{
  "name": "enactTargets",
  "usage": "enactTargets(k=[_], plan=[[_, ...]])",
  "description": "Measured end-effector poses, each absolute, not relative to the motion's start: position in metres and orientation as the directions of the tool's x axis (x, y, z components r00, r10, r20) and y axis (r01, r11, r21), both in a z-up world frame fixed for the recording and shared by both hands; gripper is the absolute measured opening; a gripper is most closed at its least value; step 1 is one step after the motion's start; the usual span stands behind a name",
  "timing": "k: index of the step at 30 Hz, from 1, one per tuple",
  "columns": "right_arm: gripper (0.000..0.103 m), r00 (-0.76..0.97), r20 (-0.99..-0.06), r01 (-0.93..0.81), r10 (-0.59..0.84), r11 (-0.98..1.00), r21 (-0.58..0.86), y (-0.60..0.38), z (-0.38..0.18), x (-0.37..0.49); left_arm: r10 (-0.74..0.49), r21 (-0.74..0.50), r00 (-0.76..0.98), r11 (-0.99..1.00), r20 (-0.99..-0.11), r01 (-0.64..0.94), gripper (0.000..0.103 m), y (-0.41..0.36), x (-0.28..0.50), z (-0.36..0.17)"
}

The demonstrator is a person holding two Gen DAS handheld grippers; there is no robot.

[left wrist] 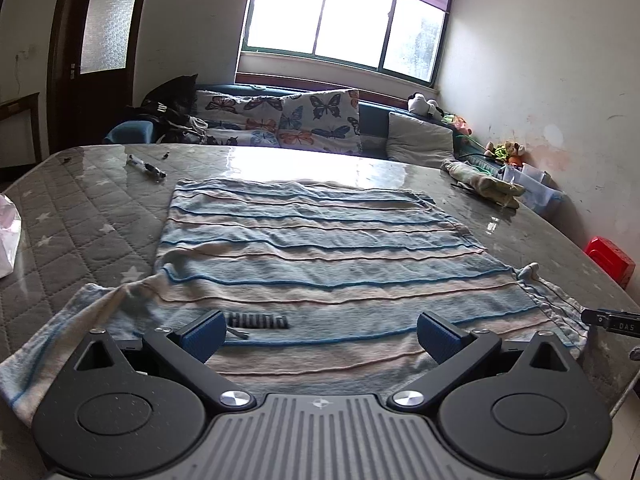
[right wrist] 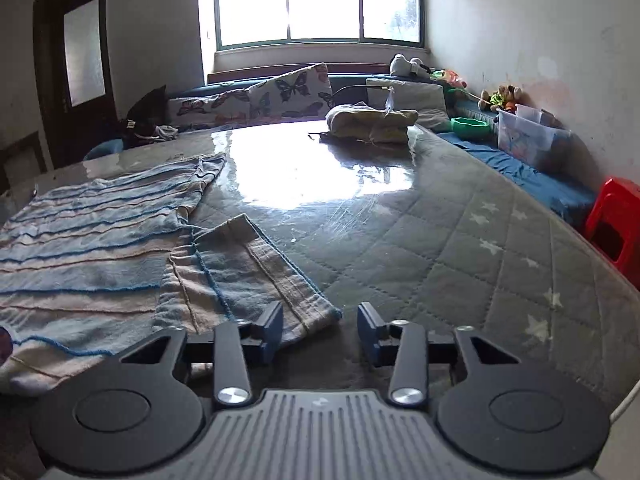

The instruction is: Fold towel

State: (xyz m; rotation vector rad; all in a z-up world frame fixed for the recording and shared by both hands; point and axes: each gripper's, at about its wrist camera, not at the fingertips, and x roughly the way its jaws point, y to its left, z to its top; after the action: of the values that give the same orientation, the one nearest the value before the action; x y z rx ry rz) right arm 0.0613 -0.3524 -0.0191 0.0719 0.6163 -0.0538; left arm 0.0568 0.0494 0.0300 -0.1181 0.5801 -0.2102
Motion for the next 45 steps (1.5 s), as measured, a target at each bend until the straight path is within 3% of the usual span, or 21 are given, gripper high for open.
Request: enactTargets(k=[8,16,28,34,38,45], plan=[[0.013,0.826,-0.564,0.099,-0.009,0.987,0.129,-0.353,-0.020,0.055,-0.247,-0.133,0.804,0.969,-0.541,0.209,0.103,0.027,0.055,0.025],[0.011,0.858,-0.512,0.055,0.037,0.985,0.162,-0.345,-0.002,0.051,-0.250,-0.114,0.790,0.967,-0.559,0.226,0.103,0.013,0.058,0.021],[0.007,0.869,-0.444,-0.187,0.219,0.976,0.115,-0.274,0.039,0.059,-0.236,-0.110,0.790,0.971,-0.566,0.211,0.103,0.012,0.056,0.017],[0.023,0.865,-0.492,-0.085,0.096,0.995,0.046,-0.288,0.024,0.058,-0.247,-0.119,0.790,0.969,-0.562,0.218,0.103,0.015,0.057,0.015],[0.043,0.852,-0.523,0.020,-0.015,1.000,0.004,-0.311,0.007,0.063,-0.246,-0.120,0.789,0.969,-0.562,0.217,0.103,0.014,0.059,0.015],[0.043,0.806,-0.586,0.139,-0.085,0.989,0.048,-0.340,-0.021,0.067,-0.241,-0.110,0.785,0.970,-0.571,0.217,0.103,0.010,0.062,0.014]])
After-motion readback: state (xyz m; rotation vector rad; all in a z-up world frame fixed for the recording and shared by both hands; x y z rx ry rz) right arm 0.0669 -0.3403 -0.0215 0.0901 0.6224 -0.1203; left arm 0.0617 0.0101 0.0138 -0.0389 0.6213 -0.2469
